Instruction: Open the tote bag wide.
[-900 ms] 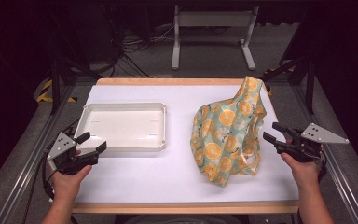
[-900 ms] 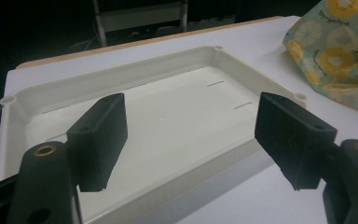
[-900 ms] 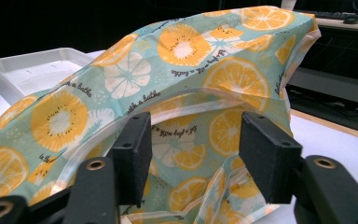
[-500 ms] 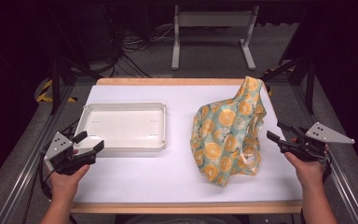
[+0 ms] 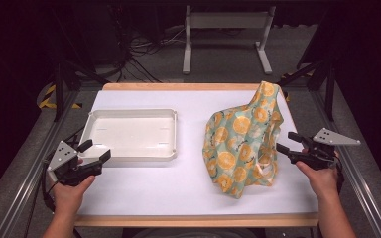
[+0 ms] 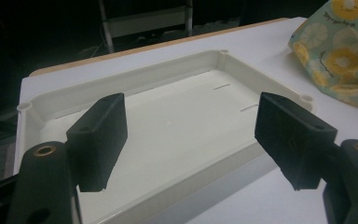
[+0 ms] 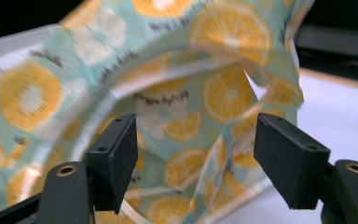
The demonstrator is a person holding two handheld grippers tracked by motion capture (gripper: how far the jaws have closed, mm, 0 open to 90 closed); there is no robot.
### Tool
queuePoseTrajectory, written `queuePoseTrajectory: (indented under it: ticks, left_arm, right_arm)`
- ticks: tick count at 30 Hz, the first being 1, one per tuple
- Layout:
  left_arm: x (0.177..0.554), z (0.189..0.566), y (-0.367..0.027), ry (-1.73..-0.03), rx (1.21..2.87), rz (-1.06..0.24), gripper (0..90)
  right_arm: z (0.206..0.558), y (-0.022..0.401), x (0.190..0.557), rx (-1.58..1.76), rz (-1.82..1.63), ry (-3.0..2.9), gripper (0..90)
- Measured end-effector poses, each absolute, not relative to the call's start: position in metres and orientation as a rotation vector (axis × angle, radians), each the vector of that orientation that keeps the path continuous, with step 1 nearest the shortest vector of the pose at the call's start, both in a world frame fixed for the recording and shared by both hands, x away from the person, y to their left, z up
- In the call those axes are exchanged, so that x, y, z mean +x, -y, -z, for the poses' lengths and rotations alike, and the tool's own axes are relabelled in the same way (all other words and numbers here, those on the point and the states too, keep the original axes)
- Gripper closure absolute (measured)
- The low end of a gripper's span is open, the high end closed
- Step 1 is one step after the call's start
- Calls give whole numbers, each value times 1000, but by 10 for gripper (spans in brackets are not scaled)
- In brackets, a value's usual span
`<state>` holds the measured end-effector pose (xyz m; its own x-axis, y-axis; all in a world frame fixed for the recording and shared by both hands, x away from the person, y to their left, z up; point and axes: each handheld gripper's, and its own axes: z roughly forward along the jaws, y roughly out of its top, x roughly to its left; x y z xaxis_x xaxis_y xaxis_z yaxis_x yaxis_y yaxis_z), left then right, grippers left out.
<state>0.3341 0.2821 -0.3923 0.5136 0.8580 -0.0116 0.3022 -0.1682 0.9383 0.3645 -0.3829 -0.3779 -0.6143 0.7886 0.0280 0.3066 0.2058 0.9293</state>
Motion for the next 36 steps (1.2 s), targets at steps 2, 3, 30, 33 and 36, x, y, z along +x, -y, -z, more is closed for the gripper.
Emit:
queuePoseTrajectory:
  ticks: [2,3,30,33,36]
  left_arm:
    - [334,392,-282,-987,1721,-672,258]
    - [334,393,-282,-986,1721,-674,258]
    - [336,395,-281,-987,1736,-677,258]
    - [336,395,-279,-985,1744,-679,258]
    - [336,395,-278,-984,1748,-680,258]
  right_arm:
    - [380,383,366,1027,-1385,-2036,312]
    - [382,382,368,1044,-1366,-2045,319]
    - [405,374,382,1138,-1220,-2177,432]
    - [409,374,384,1156,-1209,-2193,455]
    - [411,373,385,1161,-1195,-2208,482]
